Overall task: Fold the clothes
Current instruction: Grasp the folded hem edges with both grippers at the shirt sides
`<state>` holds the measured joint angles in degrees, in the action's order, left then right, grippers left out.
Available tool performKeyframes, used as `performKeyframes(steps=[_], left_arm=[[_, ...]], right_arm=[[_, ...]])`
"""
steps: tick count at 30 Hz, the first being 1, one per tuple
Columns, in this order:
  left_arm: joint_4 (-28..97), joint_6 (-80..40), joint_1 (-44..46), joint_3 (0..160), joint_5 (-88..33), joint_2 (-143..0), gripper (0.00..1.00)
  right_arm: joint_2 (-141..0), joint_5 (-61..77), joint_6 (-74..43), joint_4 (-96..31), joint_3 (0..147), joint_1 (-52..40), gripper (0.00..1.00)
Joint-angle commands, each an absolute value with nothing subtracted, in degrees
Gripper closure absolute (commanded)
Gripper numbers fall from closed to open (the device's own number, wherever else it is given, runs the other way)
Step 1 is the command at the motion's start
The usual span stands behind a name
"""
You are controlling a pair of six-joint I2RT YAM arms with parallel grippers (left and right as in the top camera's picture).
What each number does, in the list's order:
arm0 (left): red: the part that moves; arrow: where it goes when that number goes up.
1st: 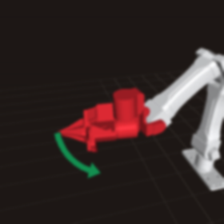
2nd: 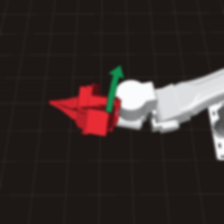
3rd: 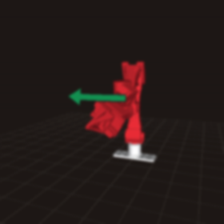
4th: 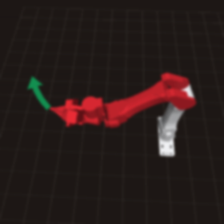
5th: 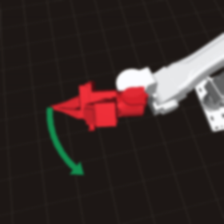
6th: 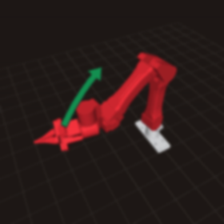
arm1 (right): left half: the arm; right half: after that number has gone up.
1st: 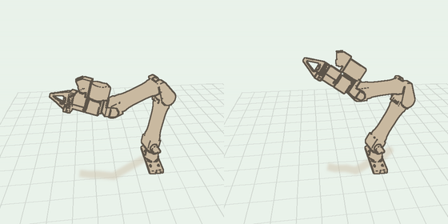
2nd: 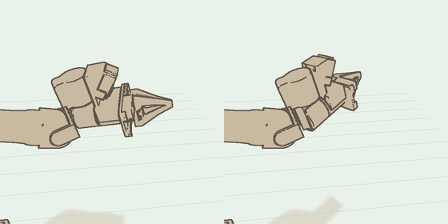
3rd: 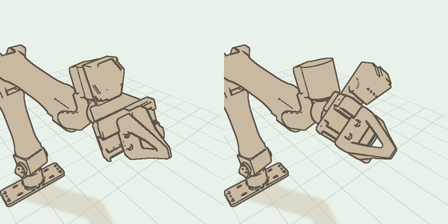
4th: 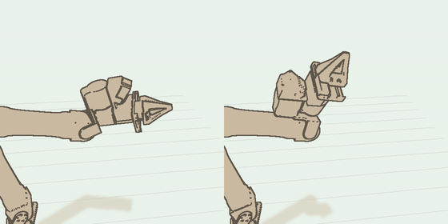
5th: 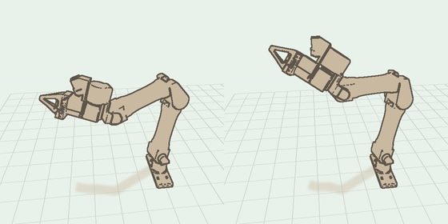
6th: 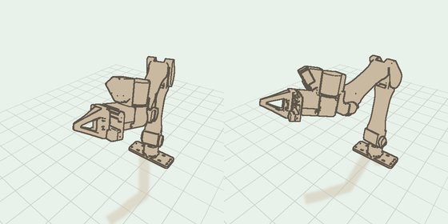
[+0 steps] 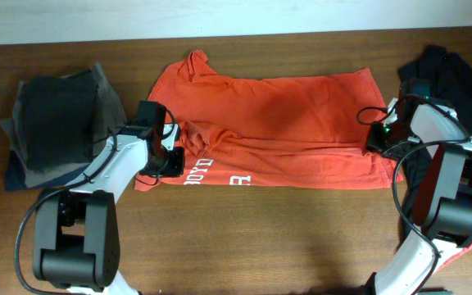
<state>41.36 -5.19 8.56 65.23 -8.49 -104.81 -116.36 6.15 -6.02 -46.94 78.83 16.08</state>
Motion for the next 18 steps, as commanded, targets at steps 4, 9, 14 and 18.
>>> performKeyframes(steps=[4,9,14,18], left_arm=[[41.4,-4.5,8.6,64.8,-8.1,-105.6,0.73],[41.4,-4.5,8.6,64.8,-8.1,-105.6,0.73],[41.4,-4.5,8.6,64.8,-8.1,-105.6,0.72],[41.4,-4.5,8.6,64.8,-8.1,-105.6,0.72]], right_arm=[[-116.6,6.6,-6.2,-47.2,86.1,15.9,0.55],[-116.6,4.9,-6.2,-50.1,87.6,15.9,0.55],[-116.6,1.7,-6.7,-57.9,87.8,15.9,0.54],[-116.6,-0.6,-11.1,-63.9,87.8,17.0,0.54]])
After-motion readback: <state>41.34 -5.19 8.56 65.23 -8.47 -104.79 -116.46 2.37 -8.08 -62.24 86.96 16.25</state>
